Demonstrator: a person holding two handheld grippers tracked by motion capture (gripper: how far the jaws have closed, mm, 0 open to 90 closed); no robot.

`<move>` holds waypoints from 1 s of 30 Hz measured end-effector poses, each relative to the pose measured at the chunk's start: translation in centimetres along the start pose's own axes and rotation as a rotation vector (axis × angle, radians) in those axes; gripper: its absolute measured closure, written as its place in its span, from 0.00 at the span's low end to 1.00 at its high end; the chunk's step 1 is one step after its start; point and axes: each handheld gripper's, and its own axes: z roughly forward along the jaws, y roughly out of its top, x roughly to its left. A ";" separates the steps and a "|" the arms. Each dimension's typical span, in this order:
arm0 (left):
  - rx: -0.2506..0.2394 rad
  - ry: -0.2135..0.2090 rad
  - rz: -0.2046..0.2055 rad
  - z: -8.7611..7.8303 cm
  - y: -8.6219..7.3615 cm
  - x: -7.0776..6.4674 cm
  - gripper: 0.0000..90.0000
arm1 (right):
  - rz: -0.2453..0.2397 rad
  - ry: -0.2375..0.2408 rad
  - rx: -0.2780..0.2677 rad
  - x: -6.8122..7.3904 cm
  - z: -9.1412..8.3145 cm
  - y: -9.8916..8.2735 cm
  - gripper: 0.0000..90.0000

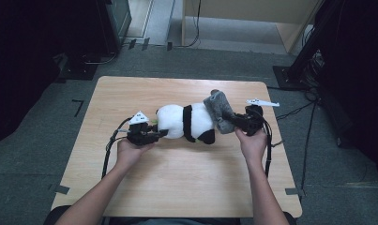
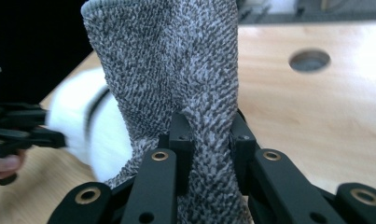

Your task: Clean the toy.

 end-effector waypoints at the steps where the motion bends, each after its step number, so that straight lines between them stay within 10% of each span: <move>1: 0.000 0.000 0.000 0.0 0.0 0.0 0.67 | -0.013 0.009 -0.007 0.5 -0.1 0.2 0.86; 16: -0.011 0.005 0.001 0.1 -0.4 -0.3 0.66 | -0.201 0.157 0.055 9.2 5.0 0.6 0.86; 30: -0.017 0.026 -0.014 0.3 -1.0 -0.8 0.65 | -0.226 0.180 0.153 12.1 9.9 -1.2 0.86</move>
